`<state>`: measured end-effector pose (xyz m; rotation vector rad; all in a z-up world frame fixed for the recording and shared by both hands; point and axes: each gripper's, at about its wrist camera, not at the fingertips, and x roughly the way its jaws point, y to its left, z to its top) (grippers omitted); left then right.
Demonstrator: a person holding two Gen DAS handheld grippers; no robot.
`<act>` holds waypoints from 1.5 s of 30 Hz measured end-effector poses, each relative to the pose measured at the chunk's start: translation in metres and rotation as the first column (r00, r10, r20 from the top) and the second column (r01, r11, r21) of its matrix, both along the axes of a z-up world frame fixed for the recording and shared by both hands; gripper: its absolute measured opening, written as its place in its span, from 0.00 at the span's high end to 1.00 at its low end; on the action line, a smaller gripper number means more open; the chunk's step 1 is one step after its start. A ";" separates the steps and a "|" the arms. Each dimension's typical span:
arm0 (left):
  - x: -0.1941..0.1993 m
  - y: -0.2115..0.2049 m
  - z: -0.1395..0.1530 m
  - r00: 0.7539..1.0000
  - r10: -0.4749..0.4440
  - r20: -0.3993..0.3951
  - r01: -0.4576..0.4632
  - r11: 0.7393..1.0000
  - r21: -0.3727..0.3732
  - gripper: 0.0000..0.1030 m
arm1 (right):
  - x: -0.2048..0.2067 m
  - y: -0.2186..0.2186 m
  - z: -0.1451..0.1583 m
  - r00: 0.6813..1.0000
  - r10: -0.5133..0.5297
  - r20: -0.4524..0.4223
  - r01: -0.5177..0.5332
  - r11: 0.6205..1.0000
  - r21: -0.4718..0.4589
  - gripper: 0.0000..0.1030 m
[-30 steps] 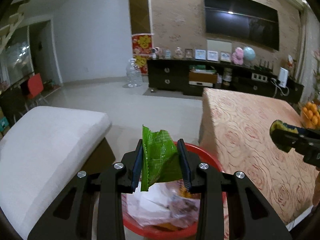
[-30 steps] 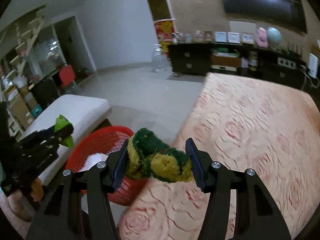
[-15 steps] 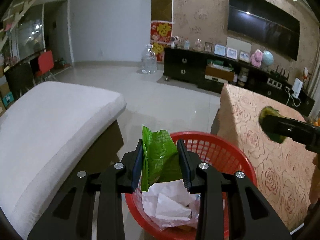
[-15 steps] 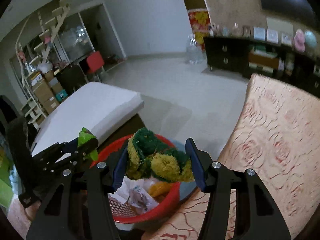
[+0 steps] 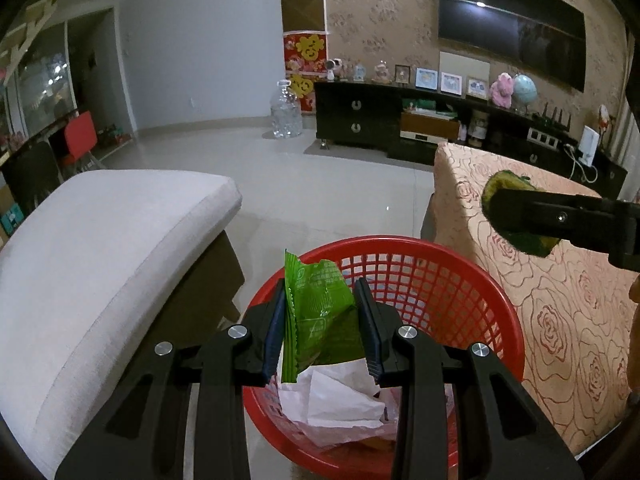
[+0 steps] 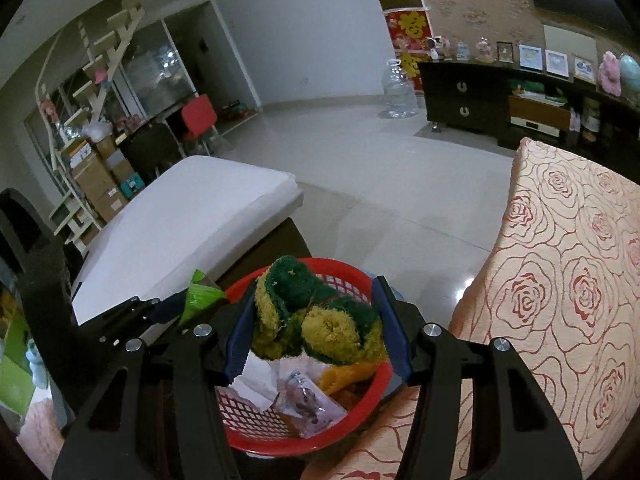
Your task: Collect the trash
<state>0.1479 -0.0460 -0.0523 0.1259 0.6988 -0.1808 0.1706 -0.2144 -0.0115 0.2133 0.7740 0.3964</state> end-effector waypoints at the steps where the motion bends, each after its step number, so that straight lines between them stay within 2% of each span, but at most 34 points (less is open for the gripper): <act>1: 0.000 -0.002 -0.001 1.000 -0.001 0.000 0.001 1.000 0.005 0.69 | 0.001 0.002 0.000 1.000 0.002 -0.003 -0.002 1.000 0.001 0.48; 9: 0.003 -0.006 -0.005 1.000 -0.001 -0.015 0.001 1.000 0.011 0.69 | 0.008 0.001 -0.011 0.998 0.022 -0.060 -0.019 0.999 0.038 0.48; 17: 0.007 -0.009 -0.007 1.000 0.000 -0.028 0.000 1.000 0.018 0.68 | 0.013 0.009 -0.017 0.996 0.030 -0.078 -0.028 0.999 0.021 0.47; 21: 0.007 -0.010 -0.007 1.000 0.004 -0.031 -0.003 1.000 0.014 0.61 | 0.017 0.013 -0.020 0.996 0.028 -0.083 -0.026 1.000 0.016 0.45; 23: 0.007 -0.010 -0.007 1.000 0.003 -0.031 -0.003 1.000 0.011 0.59 | 0.018 0.013 -0.021 0.996 0.027 -0.085 -0.025 1.000 0.017 0.38; 26: 0.008 -0.012 -0.007 1.000 0.001 -0.028 -0.001 1.000 0.007 0.50 | 0.019 0.011 -0.021 0.996 0.016 -0.085 -0.013 0.999 0.036 0.28; 28: 0.007 -0.012 -0.006 1.000 0.002 -0.022 -0.001 1.000 0.004 0.42 | 0.019 0.008 -0.019 0.997 0.008 -0.081 -0.005 0.999 0.044 0.27; 37: 0.002 -0.008 0.002 1.000 0.016 0.012 -0.015 1.000 -0.027 0.25 | 0.009 -0.007 -0.005 0.999 -0.043 -0.028 0.043 0.999 0.013 0.23; 45: -0.009 -0.009 0.017 0.998 0.021 0.053 -0.019 0.999 -0.047 0.16 | -0.009 -0.008 0.008 0.997 -0.070 0.043 0.072 0.996 -0.046 0.14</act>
